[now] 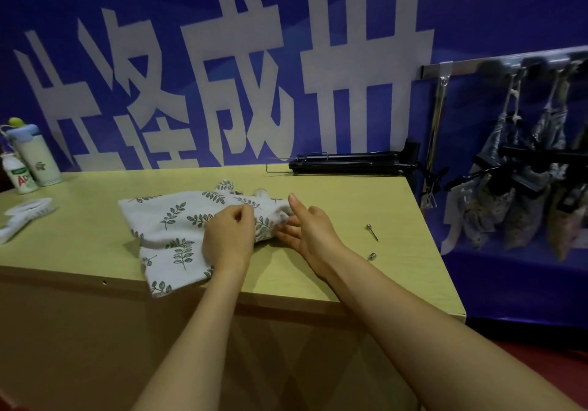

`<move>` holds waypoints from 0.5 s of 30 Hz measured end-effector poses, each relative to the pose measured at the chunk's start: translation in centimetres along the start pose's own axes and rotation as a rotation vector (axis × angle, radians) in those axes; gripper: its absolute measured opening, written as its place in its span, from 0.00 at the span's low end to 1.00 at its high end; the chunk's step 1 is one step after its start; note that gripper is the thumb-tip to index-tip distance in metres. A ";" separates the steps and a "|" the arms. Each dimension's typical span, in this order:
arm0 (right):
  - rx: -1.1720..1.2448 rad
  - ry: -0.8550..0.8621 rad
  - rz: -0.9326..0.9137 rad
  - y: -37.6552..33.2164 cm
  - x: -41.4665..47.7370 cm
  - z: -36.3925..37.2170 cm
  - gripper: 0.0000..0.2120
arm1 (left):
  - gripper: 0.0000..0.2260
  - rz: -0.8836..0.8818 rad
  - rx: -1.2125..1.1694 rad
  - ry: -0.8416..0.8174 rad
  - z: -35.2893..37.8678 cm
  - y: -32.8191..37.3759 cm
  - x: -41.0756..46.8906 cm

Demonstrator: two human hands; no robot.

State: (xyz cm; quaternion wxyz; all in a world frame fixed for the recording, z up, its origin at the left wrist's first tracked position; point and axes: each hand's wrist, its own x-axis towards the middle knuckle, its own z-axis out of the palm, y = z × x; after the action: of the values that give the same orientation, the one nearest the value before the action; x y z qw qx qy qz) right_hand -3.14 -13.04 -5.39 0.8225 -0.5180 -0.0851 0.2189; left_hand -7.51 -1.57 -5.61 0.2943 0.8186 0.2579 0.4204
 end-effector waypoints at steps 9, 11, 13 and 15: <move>-0.141 -0.014 -0.171 -0.2 -0.2 -0.1 0.05 | 0.07 0.200 -0.138 -0.274 0.7 2.5 0.2; -0.053 -0.091 -0.200 -0.6 -1.1 0.2 0.05 | 0.16 0.006 -0.292 -0.373 0.1 3.2 0.6; 0.053 -0.160 -0.186 -1.0 -2.1 1.0 0.07 | 0.23 -0.033 -0.265 -0.422 -1.1 4.2 1.2; 0.137 -0.233 -0.152 -2.0 -3.1 2.3 0.08 | 0.26 0.012 -0.194 -0.367 -2.6 5.4 1.7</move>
State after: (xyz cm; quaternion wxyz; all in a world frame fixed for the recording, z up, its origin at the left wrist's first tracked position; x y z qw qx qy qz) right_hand -6.23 -13.32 -2.36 0.8548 -0.4236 -0.2039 0.2199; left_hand -7.90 -3.42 0.32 0.4112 0.8509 0.1534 0.2888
